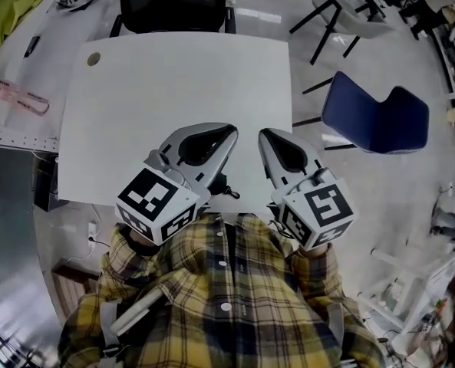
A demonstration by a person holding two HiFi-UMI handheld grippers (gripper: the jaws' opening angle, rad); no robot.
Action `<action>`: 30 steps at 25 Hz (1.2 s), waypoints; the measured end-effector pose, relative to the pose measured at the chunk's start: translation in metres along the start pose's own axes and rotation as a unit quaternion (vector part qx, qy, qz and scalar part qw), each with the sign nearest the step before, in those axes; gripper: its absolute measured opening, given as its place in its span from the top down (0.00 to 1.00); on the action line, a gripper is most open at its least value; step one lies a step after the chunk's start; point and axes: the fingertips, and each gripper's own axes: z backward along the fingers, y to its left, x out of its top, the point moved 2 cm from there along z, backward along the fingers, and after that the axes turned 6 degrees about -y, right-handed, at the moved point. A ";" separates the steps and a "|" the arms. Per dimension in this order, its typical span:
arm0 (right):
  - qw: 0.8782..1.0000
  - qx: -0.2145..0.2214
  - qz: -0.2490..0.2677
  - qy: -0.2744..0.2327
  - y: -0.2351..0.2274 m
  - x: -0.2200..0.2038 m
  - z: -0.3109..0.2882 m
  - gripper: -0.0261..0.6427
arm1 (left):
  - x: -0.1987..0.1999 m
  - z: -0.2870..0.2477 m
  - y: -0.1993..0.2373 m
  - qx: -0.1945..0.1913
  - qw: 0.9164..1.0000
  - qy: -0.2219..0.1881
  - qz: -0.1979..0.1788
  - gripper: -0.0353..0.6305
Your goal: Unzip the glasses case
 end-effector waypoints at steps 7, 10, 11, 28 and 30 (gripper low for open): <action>1.000 0.006 -0.001 -0.026 -0.001 0.023 0.007 0.96 | 0.012 -0.006 -0.012 -0.006 1.000 -0.009 -0.015 0.94; 1.000 0.011 -0.003 -0.026 -0.004 0.025 0.006 0.96 | 0.013 -0.008 -0.012 -0.003 1.000 -0.009 -0.016 0.94; 1.000 0.012 -0.004 -0.025 -0.005 0.024 0.006 0.96 | 0.013 -0.009 -0.012 -0.001 1.000 -0.009 -0.018 0.94; 0.999 0.031 0.001 -0.018 -0.007 0.016 0.005 0.96 | 0.009 -0.013 -0.010 0.023 0.999 -0.004 -0.033 0.94; 0.999 0.032 0.002 -0.017 -0.007 0.015 0.006 0.96 | 0.009 -0.012 -0.010 0.024 0.999 -0.005 -0.032 0.94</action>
